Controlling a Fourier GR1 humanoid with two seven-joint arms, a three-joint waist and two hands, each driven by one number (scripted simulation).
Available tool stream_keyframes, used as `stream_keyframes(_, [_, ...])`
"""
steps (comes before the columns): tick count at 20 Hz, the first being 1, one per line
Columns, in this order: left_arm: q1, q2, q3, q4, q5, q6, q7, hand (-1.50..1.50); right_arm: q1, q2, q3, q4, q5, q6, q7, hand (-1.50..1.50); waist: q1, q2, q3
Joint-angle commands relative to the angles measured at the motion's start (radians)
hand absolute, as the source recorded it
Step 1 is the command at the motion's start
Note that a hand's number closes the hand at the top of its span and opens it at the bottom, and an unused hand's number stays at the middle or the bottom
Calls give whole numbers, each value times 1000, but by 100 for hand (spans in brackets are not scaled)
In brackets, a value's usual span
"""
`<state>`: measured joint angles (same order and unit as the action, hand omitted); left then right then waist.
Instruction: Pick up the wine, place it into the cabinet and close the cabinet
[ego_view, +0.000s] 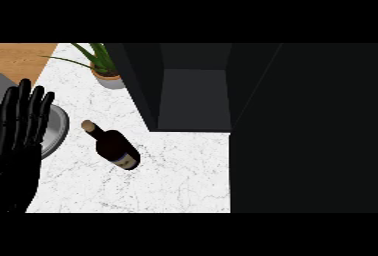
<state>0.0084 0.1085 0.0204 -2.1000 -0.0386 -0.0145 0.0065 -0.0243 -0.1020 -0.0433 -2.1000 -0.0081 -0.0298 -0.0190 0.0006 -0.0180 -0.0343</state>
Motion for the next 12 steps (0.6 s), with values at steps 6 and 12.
stream_keyframes(6, [-258, 85, -26, 170, 238, -242, -35, -150, 126, 16, 63, -91, 19, 29, -30, -150, -51, 21, 34])
stream_keyframes(12, [-236, 1, -12, 195, 590, -231, 275, -150, 243, -43, 136, -176, -172, 177, 162, -150, -24, 14, 35])
